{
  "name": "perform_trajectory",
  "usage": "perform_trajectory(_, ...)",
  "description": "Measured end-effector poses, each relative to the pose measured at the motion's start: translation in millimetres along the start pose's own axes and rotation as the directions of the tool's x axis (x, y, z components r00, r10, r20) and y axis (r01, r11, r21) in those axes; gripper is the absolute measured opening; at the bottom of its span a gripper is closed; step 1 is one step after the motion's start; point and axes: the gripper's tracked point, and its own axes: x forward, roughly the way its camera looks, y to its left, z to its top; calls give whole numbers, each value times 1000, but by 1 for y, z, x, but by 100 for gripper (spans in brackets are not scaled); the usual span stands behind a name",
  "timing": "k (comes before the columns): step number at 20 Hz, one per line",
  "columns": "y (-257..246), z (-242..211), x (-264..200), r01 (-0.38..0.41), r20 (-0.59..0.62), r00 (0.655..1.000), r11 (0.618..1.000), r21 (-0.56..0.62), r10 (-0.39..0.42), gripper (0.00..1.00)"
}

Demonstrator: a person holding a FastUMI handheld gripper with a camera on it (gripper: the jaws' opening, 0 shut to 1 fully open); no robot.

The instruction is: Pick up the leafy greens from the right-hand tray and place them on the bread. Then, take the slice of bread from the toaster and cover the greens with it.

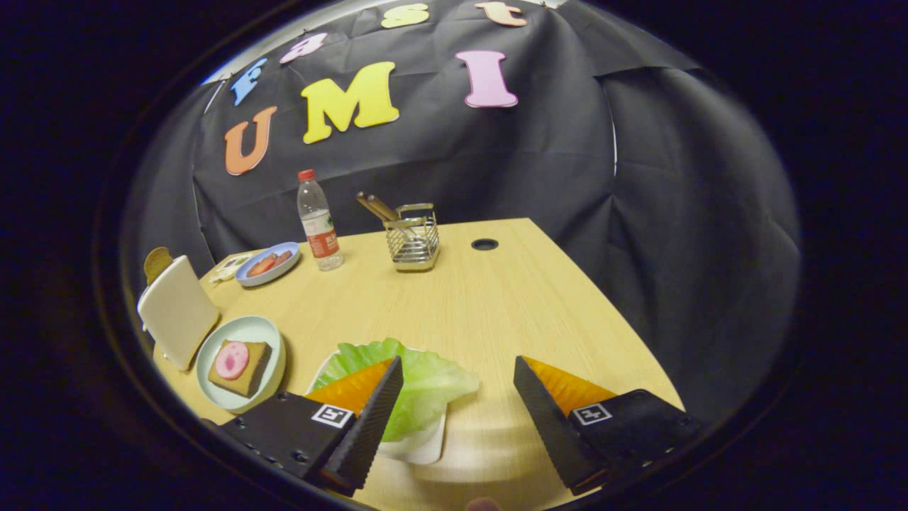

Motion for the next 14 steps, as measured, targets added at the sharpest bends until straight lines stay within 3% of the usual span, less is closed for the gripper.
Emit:
perform_trajectory(4,6,-21,21,-32,-86,996,999,-4,32,94)
perform_trajectory(6,8,-24,25,-41,-100,994,999,-6,41,85)
perform_trajectory(10,13,-23,26,-59,-109,993,998,-23,56,62)
perform_trajectory(13,10,-19,25,-45,-108,993,999,-20,43,36)
perform_trajectory(14,10,-20,25,-45,-107,993,999,-23,42,36)
